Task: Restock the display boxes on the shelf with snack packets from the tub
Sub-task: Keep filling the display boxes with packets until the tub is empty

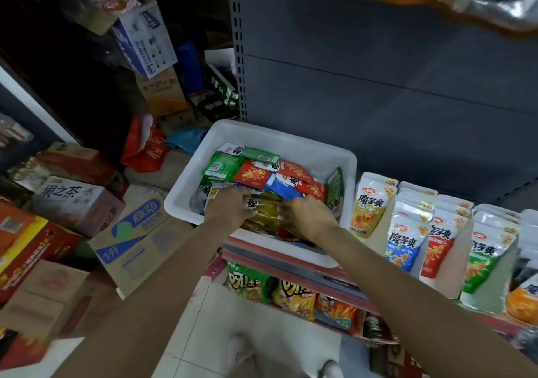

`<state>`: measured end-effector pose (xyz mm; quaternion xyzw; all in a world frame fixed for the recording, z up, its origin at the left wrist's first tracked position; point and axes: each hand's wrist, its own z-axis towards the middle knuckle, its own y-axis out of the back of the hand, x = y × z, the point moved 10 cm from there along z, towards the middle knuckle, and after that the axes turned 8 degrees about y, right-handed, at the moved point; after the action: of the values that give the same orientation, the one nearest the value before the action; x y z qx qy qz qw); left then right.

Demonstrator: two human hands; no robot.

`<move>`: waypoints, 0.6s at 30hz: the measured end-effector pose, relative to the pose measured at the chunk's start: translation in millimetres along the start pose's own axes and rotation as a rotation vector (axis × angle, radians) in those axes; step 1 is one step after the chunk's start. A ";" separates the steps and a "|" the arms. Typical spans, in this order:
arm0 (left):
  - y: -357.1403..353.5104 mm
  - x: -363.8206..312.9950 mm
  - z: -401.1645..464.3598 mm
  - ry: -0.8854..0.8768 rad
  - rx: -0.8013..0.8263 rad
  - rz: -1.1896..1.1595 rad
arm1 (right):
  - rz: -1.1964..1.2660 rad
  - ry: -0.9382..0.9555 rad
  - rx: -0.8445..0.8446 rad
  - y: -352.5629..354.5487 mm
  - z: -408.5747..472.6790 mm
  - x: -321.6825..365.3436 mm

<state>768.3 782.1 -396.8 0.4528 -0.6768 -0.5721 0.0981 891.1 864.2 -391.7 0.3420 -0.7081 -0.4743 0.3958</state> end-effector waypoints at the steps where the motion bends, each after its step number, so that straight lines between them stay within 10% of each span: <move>1: 7.5 -0.7 -2.2 0.003 -0.046 -0.098 | 0.120 -0.014 -0.070 9.1 -2.4 -5.1; 6: 33.1 -7.2 -16.4 0.055 -0.179 -0.671 | 0.474 -0.071 -0.292 46.1 -25.3 -28.4; 18: 33.9 -144.9 -45.8 -0.324 -0.068 -0.654 | 0.805 -0.066 -0.511 87.8 -85.3 -87.7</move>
<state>863.8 853.7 -296.8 0.5451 -0.4836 -0.6597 -0.1838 996.7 933.2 -309.4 -0.0827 -0.6572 -0.4528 0.5968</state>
